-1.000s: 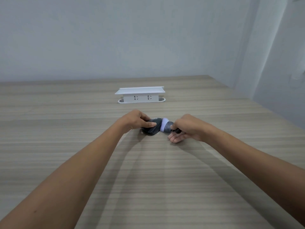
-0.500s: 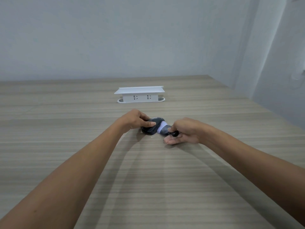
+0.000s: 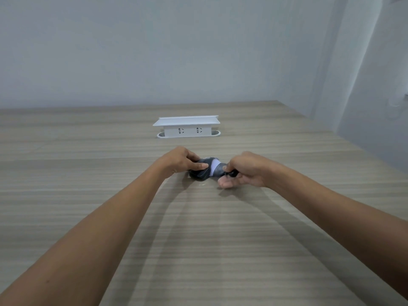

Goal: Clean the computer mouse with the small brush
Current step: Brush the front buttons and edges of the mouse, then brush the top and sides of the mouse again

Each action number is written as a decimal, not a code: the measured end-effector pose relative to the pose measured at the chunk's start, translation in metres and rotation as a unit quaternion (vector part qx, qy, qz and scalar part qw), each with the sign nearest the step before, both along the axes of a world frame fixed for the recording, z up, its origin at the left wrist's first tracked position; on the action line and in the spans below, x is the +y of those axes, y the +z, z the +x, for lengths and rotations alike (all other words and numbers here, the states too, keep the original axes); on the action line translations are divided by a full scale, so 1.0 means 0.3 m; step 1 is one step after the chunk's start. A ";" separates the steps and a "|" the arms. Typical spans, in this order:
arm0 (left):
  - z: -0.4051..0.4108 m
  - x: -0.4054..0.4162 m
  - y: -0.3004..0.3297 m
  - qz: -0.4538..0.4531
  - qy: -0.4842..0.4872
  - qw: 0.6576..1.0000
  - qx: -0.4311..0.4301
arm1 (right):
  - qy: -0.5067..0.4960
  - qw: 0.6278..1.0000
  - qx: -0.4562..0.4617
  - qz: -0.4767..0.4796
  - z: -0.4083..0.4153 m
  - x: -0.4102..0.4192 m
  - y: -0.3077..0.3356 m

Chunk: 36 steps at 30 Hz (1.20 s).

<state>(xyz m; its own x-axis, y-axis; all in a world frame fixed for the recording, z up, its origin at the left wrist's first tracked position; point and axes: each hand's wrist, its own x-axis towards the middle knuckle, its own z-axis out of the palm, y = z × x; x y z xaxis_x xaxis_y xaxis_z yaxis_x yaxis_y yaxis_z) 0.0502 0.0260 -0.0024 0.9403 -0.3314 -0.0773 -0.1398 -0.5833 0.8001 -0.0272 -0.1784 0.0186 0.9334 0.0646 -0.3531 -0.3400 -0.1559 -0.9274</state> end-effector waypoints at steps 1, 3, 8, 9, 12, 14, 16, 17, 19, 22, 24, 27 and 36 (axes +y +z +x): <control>0.001 0.001 0.001 0.001 -0.001 1.000 0.001 | 0.024 1.000 0.011 -0.001 -0.012 0.016 -0.005; -0.001 0.000 0.002 0.002 -0.003 1.000 0.001 | 0.059 0.998 0.021 -0.011 -0.025 0.036 -0.010; -0.002 0.001 -0.005 -0.006 -0.002 1.000 -0.001 | 0.012 0.998 -0.021 -0.058 0.004 -0.015 0.013; -0.003 0.002 -0.005 -0.004 -0.006 1.000 0.002 | -0.003 0.996 -0.039 -0.076 0.009 -0.032 0.018; -0.010 -0.001 0.003 0.006 -0.024 1.000 0.010 | -0.025 0.991 -0.084 -0.102 0.023 -0.073 0.025; -0.015 0.000 0.011 0.017 -0.037 0.999 0.011 | -0.028 0.988 -0.106 -0.110 0.029 -0.087 0.024; -0.019 0.002 0.016 0.026 -0.048 0.998 0.007 | -0.030 0.983 -0.130 -0.129 0.034 -0.093 0.019; -0.023 0.003 0.019 0.030 -0.053 0.998 0.005 | -0.032 0.979 -0.144 -0.141 0.037 -0.096 0.014; -0.030 -0.001 0.021 0.037 -0.060 0.998 0.004 | -0.041 0.968 -0.178 -0.170 0.044 -0.099 0.005; -0.045 -0.014 0.017 0.043 -0.065 0.997 -0.001 | -0.044 0.952 -0.230 -0.198 0.048 -0.079 0.002; -0.052 -0.019 0.012 0.039 -0.061 0.997 -0.003 | -0.027 0.945 -0.255 -0.202 0.044 -0.058 0.004; -0.051 -0.011 0.007 0.037 -0.060 0.997 -0.002 | -0.006 0.942 -0.268 -0.203 0.041 -0.041 0.013; -0.047 0.005 0.014 0.105 -0.042 0.993 -0.035 | -0.025 0.929 -0.273 -0.248 0.046 -0.075 0.038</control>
